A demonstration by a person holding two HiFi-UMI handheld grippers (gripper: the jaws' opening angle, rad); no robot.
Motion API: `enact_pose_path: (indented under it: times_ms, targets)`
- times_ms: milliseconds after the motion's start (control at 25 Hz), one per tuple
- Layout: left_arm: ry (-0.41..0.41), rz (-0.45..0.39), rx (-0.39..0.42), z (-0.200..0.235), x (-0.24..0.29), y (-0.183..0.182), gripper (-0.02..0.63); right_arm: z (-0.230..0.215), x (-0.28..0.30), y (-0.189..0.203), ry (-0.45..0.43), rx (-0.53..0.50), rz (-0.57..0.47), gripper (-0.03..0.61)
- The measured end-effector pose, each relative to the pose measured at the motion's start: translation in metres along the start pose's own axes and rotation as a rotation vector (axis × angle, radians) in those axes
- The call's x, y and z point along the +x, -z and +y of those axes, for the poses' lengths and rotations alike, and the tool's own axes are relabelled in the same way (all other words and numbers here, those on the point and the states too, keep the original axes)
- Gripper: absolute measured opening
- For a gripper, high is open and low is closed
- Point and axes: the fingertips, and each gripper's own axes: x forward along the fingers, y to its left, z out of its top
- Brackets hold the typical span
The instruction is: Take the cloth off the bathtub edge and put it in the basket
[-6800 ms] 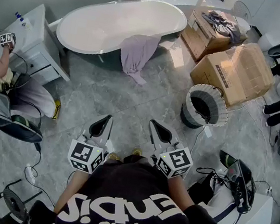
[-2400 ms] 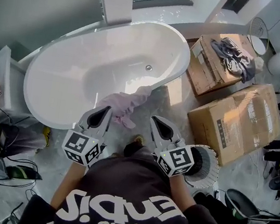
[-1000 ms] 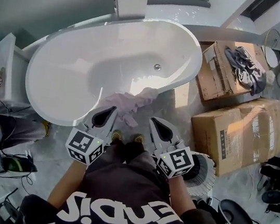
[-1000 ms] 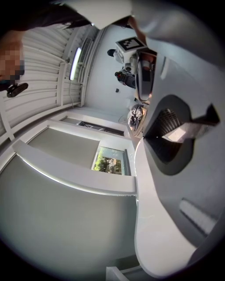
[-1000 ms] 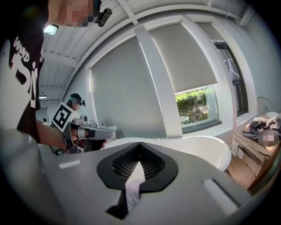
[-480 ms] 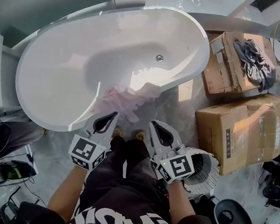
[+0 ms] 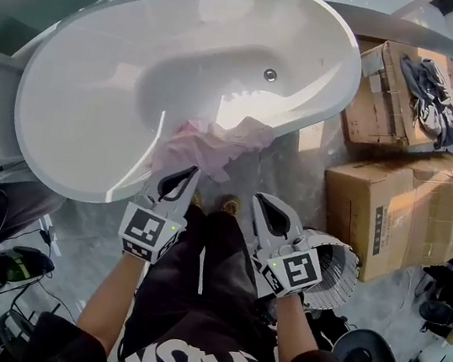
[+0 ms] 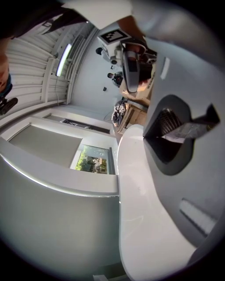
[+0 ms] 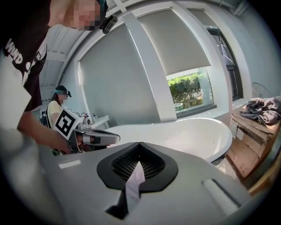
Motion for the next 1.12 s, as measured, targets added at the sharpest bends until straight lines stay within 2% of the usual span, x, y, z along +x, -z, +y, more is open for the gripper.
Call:
enact_pose_path:
  times_ms: [440, 520, 600, 640, 1120]
  targets:
    - [0.046, 0.002, -0.022, -0.009, 0.009, -0.003, 0.006, 0.006, 0.003, 0.001, -0.020, 0.017, 0.015, 0.009]
    - [0.031, 0.004, -0.028, -0.006, 0.011, -0.001, 0.082, 0.008, 0.005, 0.002, -0.028, 0.020, 0.016, 0.009]
    - [0.010, -0.001, -0.028, -0.002, 0.012, 0.000, 0.227, 0.009, 0.005, 0.003, -0.035, 0.022, 0.018, 0.009]
    - [0.008, -0.002, -0.023, -0.002, 0.013, 0.000, 0.257, 0.009, 0.005, 0.003, -0.036, 0.023, 0.019, 0.009]
    - [0.026, 0.060, 0.045, 0.004, 0.032, 0.018, 0.259, 0.004, 0.008, 0.006, -0.022, 0.039, 0.028, 0.009]
